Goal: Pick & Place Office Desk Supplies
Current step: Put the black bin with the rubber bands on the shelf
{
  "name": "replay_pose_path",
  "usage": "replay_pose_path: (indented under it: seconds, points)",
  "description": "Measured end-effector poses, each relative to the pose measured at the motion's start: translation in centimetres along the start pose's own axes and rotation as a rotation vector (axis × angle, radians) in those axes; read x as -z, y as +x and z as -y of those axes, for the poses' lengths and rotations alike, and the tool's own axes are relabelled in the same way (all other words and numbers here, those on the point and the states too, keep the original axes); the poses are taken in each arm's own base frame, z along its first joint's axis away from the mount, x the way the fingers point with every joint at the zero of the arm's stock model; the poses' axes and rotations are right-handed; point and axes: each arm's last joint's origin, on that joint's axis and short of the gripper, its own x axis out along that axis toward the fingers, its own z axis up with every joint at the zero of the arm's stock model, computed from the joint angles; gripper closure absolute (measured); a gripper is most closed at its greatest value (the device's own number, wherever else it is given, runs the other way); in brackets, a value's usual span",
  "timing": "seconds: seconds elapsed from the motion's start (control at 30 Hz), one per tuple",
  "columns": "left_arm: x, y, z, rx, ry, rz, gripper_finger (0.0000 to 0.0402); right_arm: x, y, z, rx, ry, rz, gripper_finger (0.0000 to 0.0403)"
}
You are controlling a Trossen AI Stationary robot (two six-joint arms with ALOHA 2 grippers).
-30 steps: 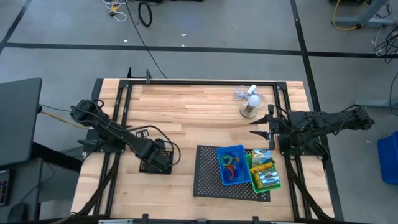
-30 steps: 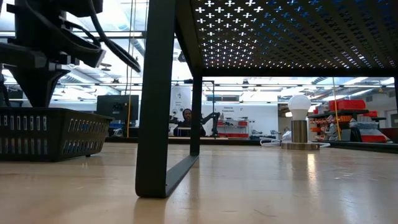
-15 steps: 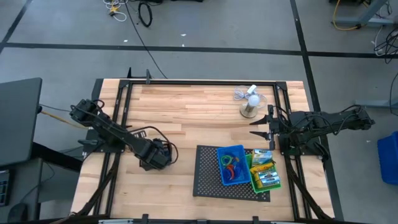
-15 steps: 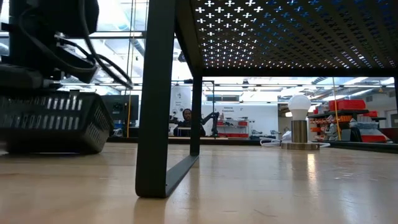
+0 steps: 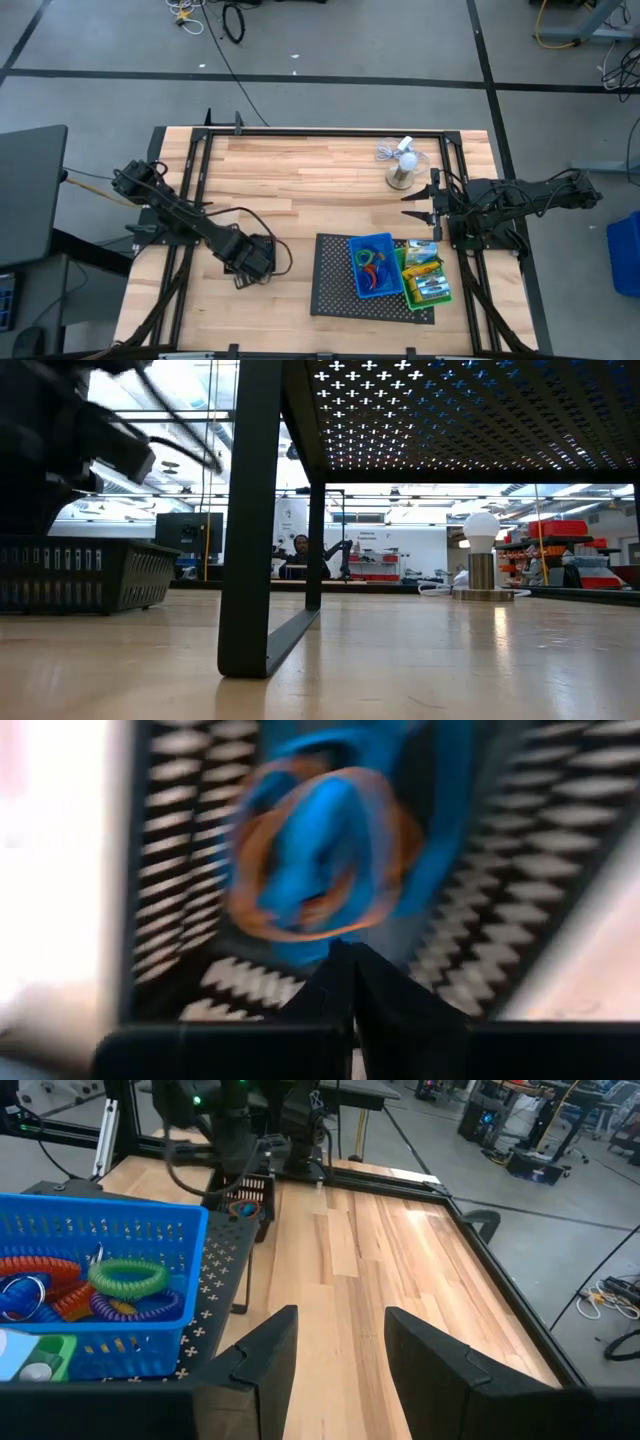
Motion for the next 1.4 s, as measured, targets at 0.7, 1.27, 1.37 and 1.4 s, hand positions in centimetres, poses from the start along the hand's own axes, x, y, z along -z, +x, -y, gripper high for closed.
replay_pose_path:
  seconds: [0.7,1.27,1.37,1.4]
  points:
    - [-5.0,-1.4,1.2,0.321,0.088,0.261,0.0401,0.0,0.0,0.0,0.000,-0.002,0.000,0.0242]
    - [-9.2,-1.5,-1.5,0.294,0.095,0.481,0.0401,0.0,0.0,0.0,0.001,-0.006,0.000,0.0242]
    - [-10.0,-1.5,-2.3,0.266,0.085,0.520,0.0401,0.0,0.0,0.0,0.001,-0.005,0.004,0.0242]
    - [-10.2,-1.6,-2.6,0.261,0.087,0.531,0.0401,-0.1,0.0,0.0,0.002,-0.004,0.009,0.0242]
